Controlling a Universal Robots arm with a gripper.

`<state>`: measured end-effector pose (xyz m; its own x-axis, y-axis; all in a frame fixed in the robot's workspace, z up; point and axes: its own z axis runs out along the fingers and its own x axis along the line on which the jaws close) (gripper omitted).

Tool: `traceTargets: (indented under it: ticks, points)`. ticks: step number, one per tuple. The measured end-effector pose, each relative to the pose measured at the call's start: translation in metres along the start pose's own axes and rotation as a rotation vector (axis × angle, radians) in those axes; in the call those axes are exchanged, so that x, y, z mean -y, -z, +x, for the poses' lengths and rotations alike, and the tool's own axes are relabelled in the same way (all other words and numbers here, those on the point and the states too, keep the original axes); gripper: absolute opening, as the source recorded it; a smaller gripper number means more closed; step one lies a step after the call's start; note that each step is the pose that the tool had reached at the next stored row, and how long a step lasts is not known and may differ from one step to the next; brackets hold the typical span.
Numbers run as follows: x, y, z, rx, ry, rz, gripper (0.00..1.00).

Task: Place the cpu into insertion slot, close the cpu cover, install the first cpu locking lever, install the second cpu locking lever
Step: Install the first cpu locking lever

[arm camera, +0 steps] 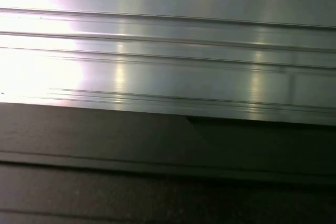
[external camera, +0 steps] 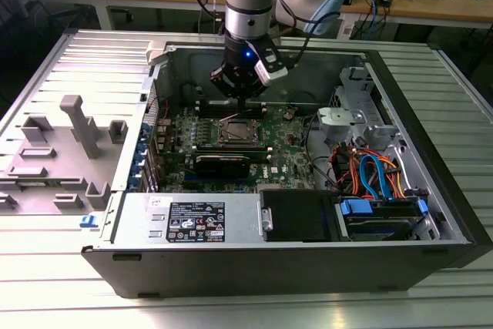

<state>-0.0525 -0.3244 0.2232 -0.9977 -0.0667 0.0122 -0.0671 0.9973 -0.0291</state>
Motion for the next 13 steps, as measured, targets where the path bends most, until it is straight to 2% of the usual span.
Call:
traceTargets:
  ticks: [5, 13]
  points:
    - [-0.0007, -0.0028, -0.0029, -0.0001, -0.004, 0.0001, 0.11]
    - [-0.0007, -0.0033, -0.003, -0.0002, -0.004, 0.0001, 0.11]
